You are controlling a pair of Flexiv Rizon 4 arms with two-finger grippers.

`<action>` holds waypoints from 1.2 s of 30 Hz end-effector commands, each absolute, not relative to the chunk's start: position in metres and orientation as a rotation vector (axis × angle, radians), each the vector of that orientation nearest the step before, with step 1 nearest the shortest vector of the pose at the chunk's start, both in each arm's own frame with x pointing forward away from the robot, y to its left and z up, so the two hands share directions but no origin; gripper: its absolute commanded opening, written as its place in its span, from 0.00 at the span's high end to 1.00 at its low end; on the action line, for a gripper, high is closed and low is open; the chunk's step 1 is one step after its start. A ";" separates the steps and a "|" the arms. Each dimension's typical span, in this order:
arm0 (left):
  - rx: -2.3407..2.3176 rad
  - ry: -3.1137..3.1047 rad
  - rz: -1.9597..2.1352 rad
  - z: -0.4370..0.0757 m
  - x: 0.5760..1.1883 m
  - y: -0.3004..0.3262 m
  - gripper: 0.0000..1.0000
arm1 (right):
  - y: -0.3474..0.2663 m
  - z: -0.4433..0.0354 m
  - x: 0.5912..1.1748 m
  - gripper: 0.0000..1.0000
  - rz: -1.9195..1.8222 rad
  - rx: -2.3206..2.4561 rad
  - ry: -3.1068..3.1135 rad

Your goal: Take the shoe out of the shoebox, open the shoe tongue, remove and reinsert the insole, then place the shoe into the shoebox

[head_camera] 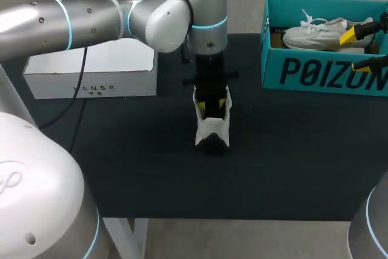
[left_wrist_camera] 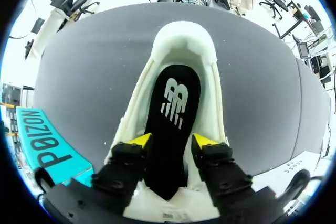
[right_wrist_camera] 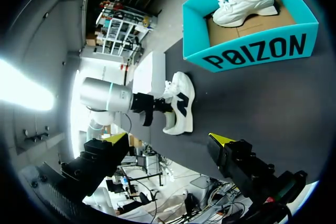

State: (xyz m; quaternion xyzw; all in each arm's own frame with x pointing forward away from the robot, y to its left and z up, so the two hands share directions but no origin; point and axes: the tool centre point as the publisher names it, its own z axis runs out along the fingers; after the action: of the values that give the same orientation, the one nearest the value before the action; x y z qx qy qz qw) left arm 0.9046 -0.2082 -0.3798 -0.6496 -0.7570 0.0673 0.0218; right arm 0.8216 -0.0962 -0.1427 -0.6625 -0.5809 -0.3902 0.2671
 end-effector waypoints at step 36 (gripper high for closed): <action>-2.020 -2.390 0.006 -0.317 0.920 -0.212 1.00 | -0.096 -0.143 0.821 0.00 -1.052 -1.791 -1.569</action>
State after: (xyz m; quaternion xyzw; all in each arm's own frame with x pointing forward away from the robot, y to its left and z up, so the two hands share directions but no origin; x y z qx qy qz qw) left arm 0.9210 -0.2022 -0.3091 -0.6443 -0.7648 0.0091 0.0019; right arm 0.8216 -0.0963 -0.1428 -0.6625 -0.5809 -0.3902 0.2671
